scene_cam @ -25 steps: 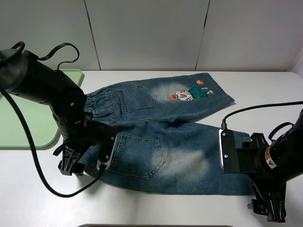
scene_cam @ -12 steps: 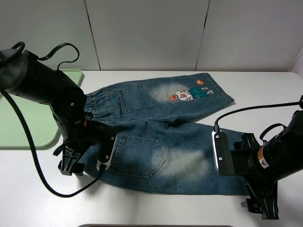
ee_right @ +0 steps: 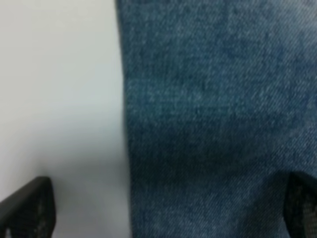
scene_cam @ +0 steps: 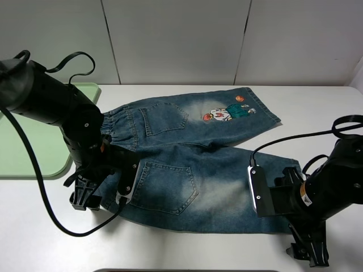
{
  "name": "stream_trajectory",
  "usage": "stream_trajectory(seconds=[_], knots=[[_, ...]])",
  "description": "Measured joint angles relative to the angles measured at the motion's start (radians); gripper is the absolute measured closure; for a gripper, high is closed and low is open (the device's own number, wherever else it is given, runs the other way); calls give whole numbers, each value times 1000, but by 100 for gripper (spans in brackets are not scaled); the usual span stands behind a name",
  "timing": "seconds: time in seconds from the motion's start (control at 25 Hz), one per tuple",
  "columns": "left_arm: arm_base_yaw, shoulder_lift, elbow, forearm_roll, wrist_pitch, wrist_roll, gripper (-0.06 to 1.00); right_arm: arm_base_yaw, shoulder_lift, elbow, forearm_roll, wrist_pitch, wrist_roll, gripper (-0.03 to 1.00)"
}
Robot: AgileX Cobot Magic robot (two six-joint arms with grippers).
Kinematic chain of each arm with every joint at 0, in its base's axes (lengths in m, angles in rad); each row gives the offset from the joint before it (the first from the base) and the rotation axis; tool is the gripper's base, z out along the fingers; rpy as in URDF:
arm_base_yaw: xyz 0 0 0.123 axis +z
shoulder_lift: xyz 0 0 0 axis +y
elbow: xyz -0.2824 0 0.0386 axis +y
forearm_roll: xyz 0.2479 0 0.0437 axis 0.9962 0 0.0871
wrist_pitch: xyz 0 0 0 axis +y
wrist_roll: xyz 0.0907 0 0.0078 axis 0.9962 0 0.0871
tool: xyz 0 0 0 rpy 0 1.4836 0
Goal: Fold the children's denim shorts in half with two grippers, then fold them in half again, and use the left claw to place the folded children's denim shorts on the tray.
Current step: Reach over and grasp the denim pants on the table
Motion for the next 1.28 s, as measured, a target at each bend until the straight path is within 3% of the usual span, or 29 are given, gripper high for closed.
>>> stream_trajectory(seconds=[0.52, 0.6, 0.8, 1.04, 1.16, 1.28], knots=[[0, 1, 0, 0, -8, 1, 5, 0, 56, -26, 8, 25, -47, 27], [0, 2, 0, 0, -11, 1, 5, 0, 58, -26, 16, 30, -47, 32], [0, 2, 0, 0, -21, 4, 12, 1, 62, -22, 35, 46, -47, 61], [0, 2, 0, 1, -39, 5, 32, 1, 62, -20, 31, 26, -47, 82], [0, 2, 0, 3, -53, 5, 50, 1, 62, -20, 31, 17, -46, 88], [0, 4, -2, 7, -51, 5, 75, 1, 62, -20, 30, 5, -44, 94]])
